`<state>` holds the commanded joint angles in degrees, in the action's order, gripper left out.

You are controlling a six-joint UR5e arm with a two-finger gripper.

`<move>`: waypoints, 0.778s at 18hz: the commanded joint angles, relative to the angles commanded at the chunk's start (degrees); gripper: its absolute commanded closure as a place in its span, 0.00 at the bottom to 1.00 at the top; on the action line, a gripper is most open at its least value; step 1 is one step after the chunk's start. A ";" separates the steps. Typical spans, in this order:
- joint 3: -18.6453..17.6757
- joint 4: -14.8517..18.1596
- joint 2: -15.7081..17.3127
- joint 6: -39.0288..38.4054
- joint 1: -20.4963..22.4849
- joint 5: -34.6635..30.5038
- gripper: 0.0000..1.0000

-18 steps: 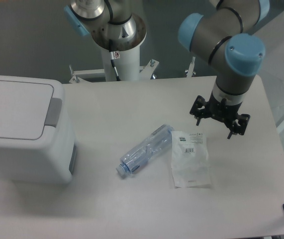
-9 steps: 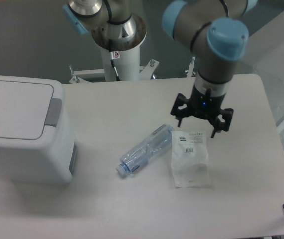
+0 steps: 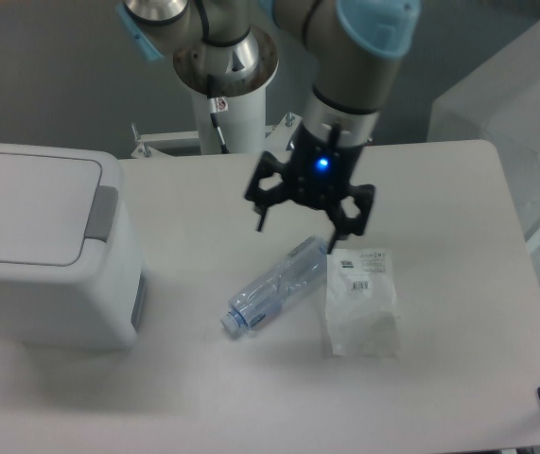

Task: Open the trash can
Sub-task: 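Move the gripper across the table toward the white trash can lid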

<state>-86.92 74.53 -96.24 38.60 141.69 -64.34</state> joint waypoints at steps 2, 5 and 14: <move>-0.18 -0.17 1.23 -3.68 -1.50 0.09 0.00; -0.18 -0.17 1.50 -8.26 -3.43 0.18 0.00; -1.41 -0.70 1.32 -12.32 -7.92 0.09 0.00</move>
<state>-88.33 73.83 -94.92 26.28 133.77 -64.25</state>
